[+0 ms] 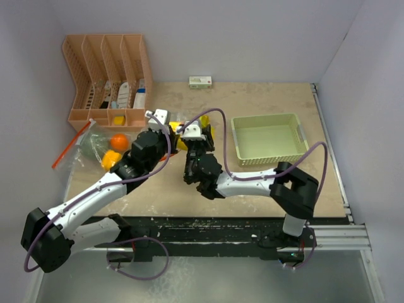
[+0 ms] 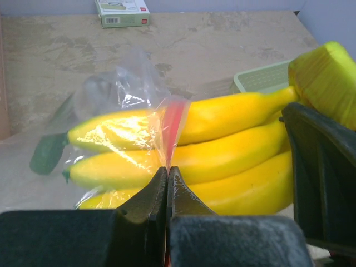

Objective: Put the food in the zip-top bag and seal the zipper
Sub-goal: Place the fake fruit in the zipper food storage bag.

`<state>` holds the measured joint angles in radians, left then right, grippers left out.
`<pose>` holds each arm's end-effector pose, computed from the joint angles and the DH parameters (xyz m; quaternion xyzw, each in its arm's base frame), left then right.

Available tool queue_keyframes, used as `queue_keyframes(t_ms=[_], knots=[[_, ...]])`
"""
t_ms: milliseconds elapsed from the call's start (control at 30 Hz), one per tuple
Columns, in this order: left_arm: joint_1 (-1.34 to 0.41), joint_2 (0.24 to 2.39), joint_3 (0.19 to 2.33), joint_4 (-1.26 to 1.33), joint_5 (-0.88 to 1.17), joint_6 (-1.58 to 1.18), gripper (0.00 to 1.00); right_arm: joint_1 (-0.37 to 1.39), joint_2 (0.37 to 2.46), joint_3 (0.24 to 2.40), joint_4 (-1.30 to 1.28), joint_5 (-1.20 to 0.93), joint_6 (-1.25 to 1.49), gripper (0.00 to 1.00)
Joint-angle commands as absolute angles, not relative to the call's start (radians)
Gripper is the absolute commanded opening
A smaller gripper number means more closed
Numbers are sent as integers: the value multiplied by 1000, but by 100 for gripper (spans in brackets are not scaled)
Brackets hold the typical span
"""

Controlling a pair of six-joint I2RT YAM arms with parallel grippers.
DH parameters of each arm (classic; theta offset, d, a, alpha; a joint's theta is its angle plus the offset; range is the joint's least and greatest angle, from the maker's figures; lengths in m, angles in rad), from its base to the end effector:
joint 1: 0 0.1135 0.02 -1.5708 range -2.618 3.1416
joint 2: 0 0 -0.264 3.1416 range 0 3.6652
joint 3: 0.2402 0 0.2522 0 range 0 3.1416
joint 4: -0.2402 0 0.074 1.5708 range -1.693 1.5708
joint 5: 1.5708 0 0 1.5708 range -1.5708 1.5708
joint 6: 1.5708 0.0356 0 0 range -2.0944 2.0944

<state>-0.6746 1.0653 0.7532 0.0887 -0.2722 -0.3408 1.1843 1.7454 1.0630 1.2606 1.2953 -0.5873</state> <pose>0.2007 -0.1482 0.3024 0.0452 0.7776 -0.2078 0.5917 0.1689 0.3241 0.3113 0.0416 0.6511 -0.0683 0.7548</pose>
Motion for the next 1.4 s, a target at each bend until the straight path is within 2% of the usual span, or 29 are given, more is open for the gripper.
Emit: queue_keyframes(t_ms=[0, 267, 433, 567, 633, 767, 833, 933, 1133, 1367], knots=[[-677, 1029, 741, 110, -252, -372, 0, 1162, 1820, 1201, 1915, 1337, -1038, 0], [-677, 1106, 764, 212, -214, -388, 0, 1175, 1817, 1221, 1916, 1360, -1004, 0], [-677, 1156, 761, 306, -239, -387, 0, 1251, 1776, 1206, 1917, 1354, -1000, 0], [-677, 1155, 832, 293, -211, -388, 0, 1287, 1674, 1110, 1902, 1328, -857, 0], [-678, 1156, 879, 263, -186, -394, 0, 1297, 1585, 1039, 1739, 1260, -673, 0], [-678, 1158, 914, 242, -141, -424, 0, 1268, 1375, 1015, 1082, 1000, -79, 0], [-677, 1158, 909, 245, -120, -442, 0, 1237, 1333, 1019, 926, 896, 72, 0], [-678, 1161, 899, 251, -95, -466, 0, 1228, 1376, 1025, 1005, 904, -14, 0], [-677, 1135, 888, 220, -43, -503, 0, 1191, 1443, 1101, 962, 1046, -59, 0], [-679, 1099, 836, 206, -25, -539, 0, 1102, 1462, 1171, 930, 1092, -38, 0]])
